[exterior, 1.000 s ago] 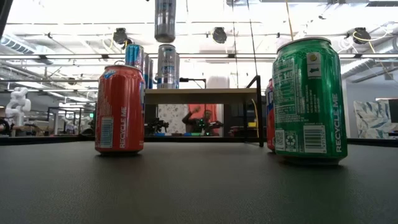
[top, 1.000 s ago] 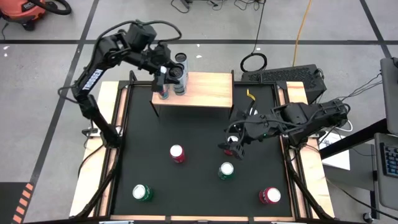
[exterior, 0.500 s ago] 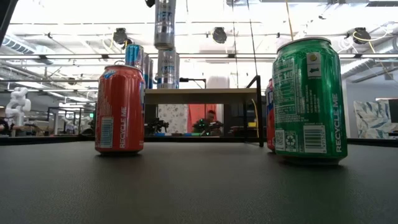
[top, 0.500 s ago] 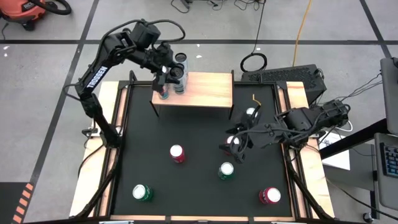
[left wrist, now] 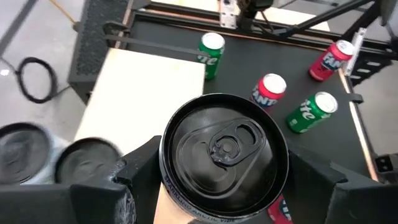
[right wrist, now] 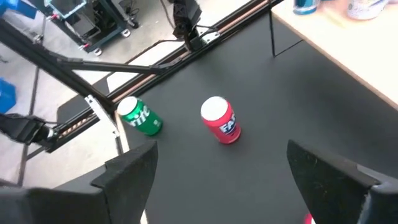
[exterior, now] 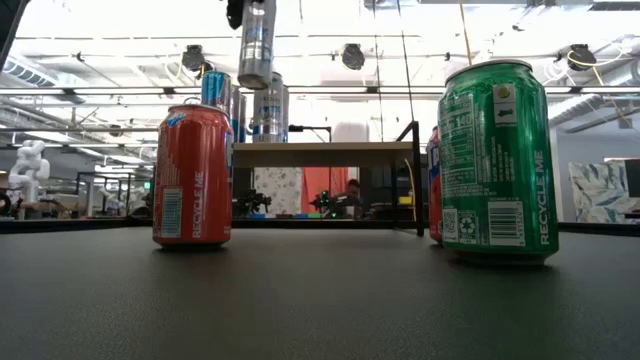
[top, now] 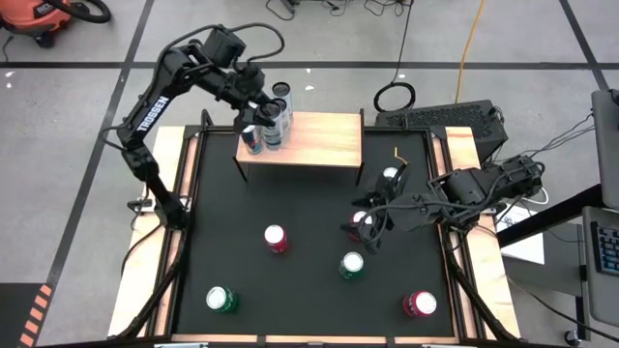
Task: Place canned beverage on shelf
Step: Put the white-blue soda can on the shelf
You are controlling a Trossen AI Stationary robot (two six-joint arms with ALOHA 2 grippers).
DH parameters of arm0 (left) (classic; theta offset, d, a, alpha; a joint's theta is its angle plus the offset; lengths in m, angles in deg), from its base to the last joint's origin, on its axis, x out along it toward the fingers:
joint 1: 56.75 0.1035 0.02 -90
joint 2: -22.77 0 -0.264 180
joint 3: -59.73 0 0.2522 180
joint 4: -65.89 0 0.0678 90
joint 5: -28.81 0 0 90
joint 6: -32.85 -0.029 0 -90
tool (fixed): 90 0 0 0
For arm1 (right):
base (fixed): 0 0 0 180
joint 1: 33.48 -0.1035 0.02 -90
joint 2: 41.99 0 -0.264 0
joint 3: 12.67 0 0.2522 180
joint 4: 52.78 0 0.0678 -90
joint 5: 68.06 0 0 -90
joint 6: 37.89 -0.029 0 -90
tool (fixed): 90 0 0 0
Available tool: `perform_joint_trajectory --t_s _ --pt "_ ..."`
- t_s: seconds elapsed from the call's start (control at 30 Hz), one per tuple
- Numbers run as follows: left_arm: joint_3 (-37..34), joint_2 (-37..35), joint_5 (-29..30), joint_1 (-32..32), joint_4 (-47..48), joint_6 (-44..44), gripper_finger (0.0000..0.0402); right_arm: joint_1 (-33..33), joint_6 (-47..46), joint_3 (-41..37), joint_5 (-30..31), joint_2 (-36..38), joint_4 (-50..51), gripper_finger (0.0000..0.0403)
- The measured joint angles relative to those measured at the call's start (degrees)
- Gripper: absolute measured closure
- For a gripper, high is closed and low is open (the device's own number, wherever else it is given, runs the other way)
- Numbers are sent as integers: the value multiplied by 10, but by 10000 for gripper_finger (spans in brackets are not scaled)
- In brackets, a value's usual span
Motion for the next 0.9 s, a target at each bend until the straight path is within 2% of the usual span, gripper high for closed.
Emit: perform_joint_trajectory --t_s 0.43,0.7,0.9 --pt "0 4 1 -4 10 26 147 1 21 0 25 0 0 69" --pt "0 3 5 -37 18 44 147 1 34 0 45 0 0 69" --pt "0 3 44 -73 -22 99 147 1 38 0 45 0 1 69"
